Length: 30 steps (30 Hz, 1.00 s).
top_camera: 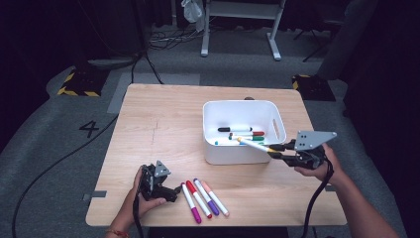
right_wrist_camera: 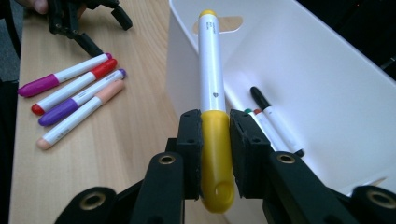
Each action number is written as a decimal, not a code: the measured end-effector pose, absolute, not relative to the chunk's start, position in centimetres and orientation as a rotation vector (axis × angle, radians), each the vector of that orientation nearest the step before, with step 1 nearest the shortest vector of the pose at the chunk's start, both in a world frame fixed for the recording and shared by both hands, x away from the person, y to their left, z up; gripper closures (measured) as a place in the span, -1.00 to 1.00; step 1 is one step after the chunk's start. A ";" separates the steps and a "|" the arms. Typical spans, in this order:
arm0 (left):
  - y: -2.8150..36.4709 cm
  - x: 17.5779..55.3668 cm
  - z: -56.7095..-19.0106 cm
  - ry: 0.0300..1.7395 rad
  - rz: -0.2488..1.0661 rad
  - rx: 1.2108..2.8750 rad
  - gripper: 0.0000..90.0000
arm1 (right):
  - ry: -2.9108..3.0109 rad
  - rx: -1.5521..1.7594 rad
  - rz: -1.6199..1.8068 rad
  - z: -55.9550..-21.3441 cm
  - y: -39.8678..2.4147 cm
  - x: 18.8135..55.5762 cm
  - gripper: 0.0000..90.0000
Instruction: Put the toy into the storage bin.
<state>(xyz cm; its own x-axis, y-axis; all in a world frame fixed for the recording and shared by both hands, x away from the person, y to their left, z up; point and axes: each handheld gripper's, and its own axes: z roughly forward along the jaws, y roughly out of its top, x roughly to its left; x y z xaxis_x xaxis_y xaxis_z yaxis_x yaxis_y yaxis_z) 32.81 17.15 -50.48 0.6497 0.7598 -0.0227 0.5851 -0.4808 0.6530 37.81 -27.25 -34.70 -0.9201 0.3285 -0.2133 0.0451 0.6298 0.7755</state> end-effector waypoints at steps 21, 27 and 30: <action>17.1 32.9 -50.5 1.038 0.354 2.231 -1.00 | 2.690 0.259 1.000 -35.3 -23.0 46.7 0.68; 17.1 32.9 -50.5 1.038 0.354 2.231 -1.00 | 2.783 0.200 0.937 -36.1 -22.5 47.3 0.68; 17.1 32.9 -50.5 1.038 0.354 2.231 -1.00 | 2.809 0.180 0.904 -36.2 -22.4 47.2 0.68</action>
<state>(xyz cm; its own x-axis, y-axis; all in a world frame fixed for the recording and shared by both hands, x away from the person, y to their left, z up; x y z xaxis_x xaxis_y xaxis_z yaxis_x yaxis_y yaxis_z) 32.87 17.12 -50.49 0.6511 0.7586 -0.0252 0.5849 -0.4803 0.6536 47.23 -22.37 -36.16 -0.9756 0.1707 -0.1381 0.0581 0.8071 0.5875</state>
